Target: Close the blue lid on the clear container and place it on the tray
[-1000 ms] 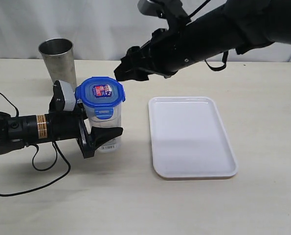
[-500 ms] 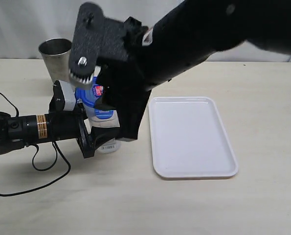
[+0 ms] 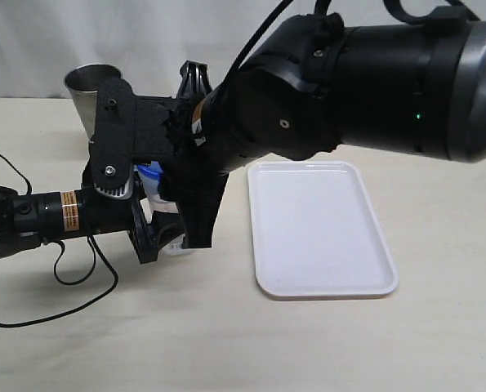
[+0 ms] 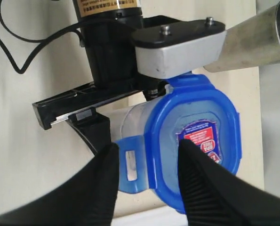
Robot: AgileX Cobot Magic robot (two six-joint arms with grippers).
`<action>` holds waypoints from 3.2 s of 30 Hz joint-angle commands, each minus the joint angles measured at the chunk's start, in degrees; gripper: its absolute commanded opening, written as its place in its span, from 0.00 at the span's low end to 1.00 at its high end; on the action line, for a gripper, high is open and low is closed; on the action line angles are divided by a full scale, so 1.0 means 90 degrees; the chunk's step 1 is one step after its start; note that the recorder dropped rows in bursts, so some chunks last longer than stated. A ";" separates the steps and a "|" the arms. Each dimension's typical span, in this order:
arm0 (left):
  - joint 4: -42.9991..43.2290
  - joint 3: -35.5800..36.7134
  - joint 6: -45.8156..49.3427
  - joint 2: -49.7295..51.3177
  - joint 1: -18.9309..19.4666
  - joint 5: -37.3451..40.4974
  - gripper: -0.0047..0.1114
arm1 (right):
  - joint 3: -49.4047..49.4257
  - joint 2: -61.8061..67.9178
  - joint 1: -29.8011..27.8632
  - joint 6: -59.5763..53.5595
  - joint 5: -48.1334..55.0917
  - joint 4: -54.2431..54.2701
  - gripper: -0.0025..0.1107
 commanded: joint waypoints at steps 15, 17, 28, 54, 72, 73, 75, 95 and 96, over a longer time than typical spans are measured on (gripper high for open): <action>-0.0098 -0.0020 -0.0039 -0.0076 -0.0024 -0.0186 0.04 | 0.0009 0.0654 0.0010 0.0277 0.0015 -0.0733 0.31; -0.0098 -0.0020 -0.0039 -0.0076 -0.0024 -0.0186 0.04 | 0.0009 0.0779 0.0010 0.0335 0.0073 -0.0893 0.31; 0.0028 -0.0020 -0.0039 -0.0076 -0.0024 -0.0186 0.04 | 0.0009 0.1080 0.0010 0.0728 0.0154 -0.1503 0.31; 0.0083 -0.0170 0.0221 -0.0076 -0.0008 -0.0186 0.04 | 0.0425 0.1054 0.0010 0.2207 -0.0349 -0.1989 0.29; 0.0499 -0.0170 0.3234 -0.0076 -0.0008 -0.0186 0.04 | 0.0368 -0.1011 0.0010 0.0783 0.1570 0.1195 0.44; 0.0556 -0.0170 0.3364 -0.0076 -0.0008 -0.0186 0.04 | 0.0368 -0.1072 0.0010 0.0519 0.1603 0.1449 0.43; 0.0817 -0.0170 0.3921 -0.0076 -0.0008 -0.0186 0.04 | 0.0368 -0.1144 -0.0003 0.0121 0.1556 0.2020 0.42; 0.0898 -0.0170 0.3749 -0.0076 -0.0405 -0.0186 0.04 | -0.1919 0.0920 -0.1260 -0.0014 0.3568 0.2479 0.42; 0.0878 -0.0170 0.3749 -0.0076 -0.0405 -0.0186 0.04 | -0.1919 0.0953 -0.1260 -0.0014 0.3580 0.2436 0.42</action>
